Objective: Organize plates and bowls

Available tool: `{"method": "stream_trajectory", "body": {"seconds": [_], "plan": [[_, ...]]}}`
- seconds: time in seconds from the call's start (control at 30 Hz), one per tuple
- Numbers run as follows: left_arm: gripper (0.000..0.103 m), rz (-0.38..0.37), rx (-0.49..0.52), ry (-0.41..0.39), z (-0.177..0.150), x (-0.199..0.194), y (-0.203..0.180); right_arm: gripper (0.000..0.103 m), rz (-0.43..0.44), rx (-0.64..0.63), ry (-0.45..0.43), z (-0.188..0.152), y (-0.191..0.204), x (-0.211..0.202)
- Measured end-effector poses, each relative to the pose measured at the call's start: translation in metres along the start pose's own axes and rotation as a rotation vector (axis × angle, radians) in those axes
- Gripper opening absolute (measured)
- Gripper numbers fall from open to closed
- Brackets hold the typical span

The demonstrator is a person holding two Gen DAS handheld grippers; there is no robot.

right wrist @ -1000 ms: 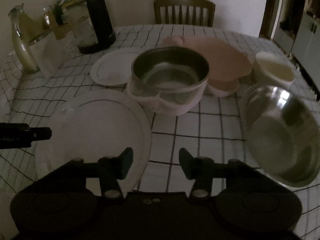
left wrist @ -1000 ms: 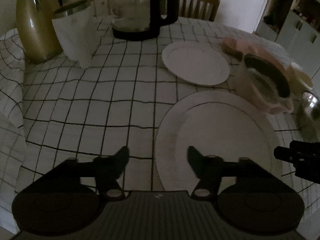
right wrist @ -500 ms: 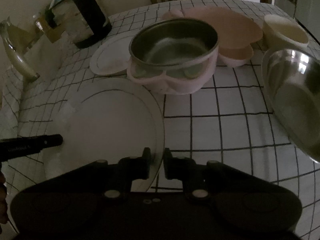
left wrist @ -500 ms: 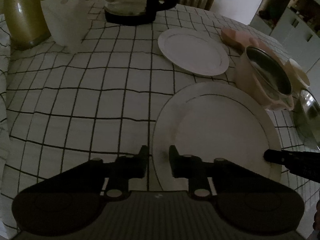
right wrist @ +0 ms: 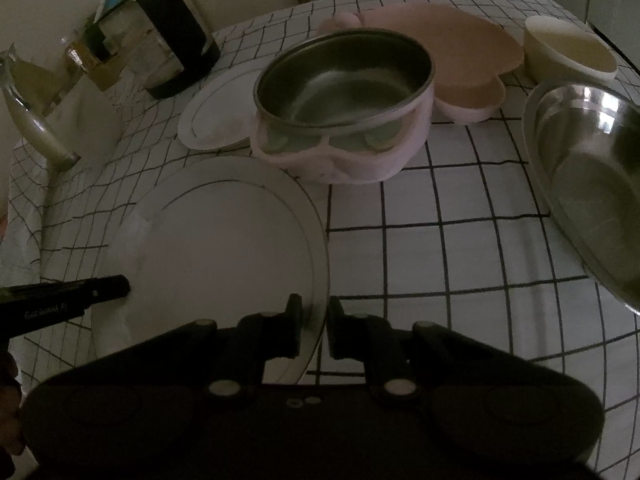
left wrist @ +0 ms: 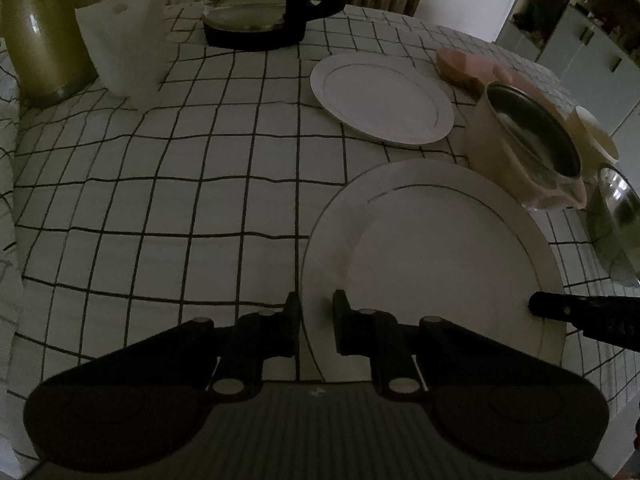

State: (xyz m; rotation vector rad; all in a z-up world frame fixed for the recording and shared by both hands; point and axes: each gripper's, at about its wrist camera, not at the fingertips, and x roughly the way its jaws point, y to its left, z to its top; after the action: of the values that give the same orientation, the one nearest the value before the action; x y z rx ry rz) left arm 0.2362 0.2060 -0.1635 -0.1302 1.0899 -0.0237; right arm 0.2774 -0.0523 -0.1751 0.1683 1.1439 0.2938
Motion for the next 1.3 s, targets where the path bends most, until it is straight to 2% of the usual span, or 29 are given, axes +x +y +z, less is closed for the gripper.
{"method": "stream_trajectory", "body": {"seconds": [0.47, 0.63, 0.87, 1.3], "plan": [[0.014, 0.028, -0.009, -0.010, -0.036, -0.035, 0.025, 0.013, 0.037, -0.070, -0.016, -0.030, 0.024, -0.020], [0.014, 0.041, -0.033, 0.006, -0.054, -0.046, 0.038, 0.013, 0.072, -0.127, 0.010, -0.046, 0.040, -0.024], [0.014, 0.048, -0.031, 0.011, -0.076, -0.055, 0.034, 0.013, 0.086, -0.163, 0.040, -0.062, 0.045, -0.032], [0.015, 0.069, -0.015, 0.022, -0.094, -0.056, 0.029, 0.013, 0.090, -0.191, 0.129, -0.075, 0.044, -0.030]]}}
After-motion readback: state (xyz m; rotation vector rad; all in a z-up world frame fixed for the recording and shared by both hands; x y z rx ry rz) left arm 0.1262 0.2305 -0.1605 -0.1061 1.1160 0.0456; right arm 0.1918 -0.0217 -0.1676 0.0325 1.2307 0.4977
